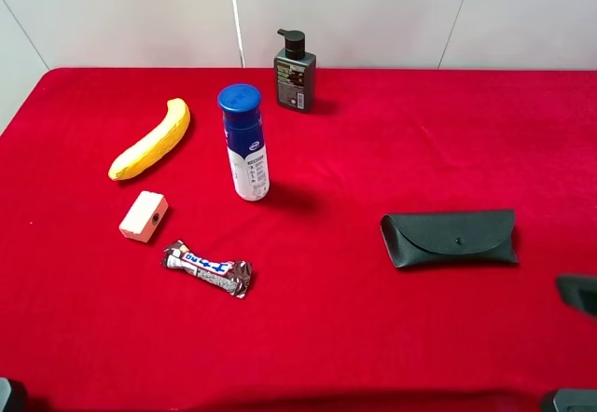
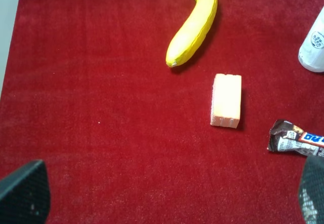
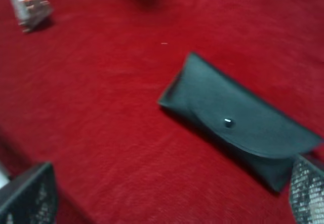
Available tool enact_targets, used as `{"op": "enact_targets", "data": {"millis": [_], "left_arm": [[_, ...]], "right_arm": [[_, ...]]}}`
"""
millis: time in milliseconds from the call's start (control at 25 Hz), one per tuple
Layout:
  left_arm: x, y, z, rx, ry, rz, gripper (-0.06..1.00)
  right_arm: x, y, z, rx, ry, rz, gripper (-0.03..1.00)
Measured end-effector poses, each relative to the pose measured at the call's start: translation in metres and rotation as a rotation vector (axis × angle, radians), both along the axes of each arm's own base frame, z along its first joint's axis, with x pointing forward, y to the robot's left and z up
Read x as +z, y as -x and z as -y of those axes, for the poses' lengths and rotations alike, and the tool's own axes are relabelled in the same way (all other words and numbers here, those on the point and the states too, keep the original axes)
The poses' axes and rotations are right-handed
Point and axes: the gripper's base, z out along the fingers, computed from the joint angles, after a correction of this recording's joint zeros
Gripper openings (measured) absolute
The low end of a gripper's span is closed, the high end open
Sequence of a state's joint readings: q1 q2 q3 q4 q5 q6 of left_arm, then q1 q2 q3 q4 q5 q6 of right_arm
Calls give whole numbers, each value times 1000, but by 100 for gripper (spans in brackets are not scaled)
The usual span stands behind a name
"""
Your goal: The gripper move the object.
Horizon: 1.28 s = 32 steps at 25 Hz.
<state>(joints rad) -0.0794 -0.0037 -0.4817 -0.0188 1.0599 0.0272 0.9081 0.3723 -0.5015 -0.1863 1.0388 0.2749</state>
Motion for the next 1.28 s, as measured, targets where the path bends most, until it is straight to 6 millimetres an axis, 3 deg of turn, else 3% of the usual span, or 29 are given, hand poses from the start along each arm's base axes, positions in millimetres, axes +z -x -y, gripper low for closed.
{"op": "enact_targets", "data": {"millis": [760, 1280], "left_arm": [[0, 0, 0, 0, 0, 0, 97], [0, 0, 0, 0, 0, 0, 97]], "right_arm": [[0, -10, 34, -679, -4, -3, 69], [7, 20, 44, -908, -76, 171, 69]]}}
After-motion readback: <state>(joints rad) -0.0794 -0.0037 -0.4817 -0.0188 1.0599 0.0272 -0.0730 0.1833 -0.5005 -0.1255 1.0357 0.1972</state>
